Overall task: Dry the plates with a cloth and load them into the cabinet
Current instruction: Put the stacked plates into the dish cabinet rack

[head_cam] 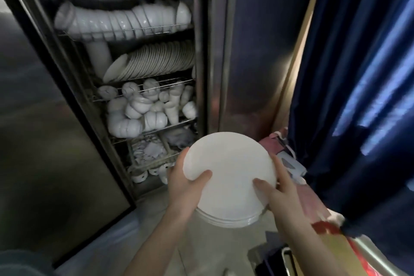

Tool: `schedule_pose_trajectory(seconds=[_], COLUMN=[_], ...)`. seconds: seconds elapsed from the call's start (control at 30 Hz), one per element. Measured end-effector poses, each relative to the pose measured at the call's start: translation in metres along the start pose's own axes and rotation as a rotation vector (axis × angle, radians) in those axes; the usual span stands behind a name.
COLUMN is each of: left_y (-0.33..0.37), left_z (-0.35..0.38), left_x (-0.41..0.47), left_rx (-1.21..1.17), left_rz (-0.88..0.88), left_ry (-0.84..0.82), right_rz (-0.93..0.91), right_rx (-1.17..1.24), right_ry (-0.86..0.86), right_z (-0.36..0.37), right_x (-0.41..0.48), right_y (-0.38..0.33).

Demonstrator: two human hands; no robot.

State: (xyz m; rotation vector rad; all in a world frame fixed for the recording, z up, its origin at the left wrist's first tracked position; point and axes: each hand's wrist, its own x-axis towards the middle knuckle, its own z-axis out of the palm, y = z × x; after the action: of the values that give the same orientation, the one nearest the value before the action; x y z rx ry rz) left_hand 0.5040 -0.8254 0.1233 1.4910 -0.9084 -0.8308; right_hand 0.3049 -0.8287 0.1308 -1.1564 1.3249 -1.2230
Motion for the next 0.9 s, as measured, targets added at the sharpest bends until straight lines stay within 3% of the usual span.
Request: schedule_pose_trajectory(seconds=[0.47, 0.9], left_y=[0.038, 0.014], left_z=[0.024, -0.033], left_x=[0.184, 0.393], left_rx=[0.008, 0.047], left_rz=[-0.032, -0.037], left_ry=[0.301, 0.376], right_rz=[-0.088, -0.095], right_rx=[0.004, -0.022], right_ry=[-0.358, -0.413], right_z=[0.092, 0.256], right_x=[0.229, 0.396], right_y=[-0.048, -0.045])
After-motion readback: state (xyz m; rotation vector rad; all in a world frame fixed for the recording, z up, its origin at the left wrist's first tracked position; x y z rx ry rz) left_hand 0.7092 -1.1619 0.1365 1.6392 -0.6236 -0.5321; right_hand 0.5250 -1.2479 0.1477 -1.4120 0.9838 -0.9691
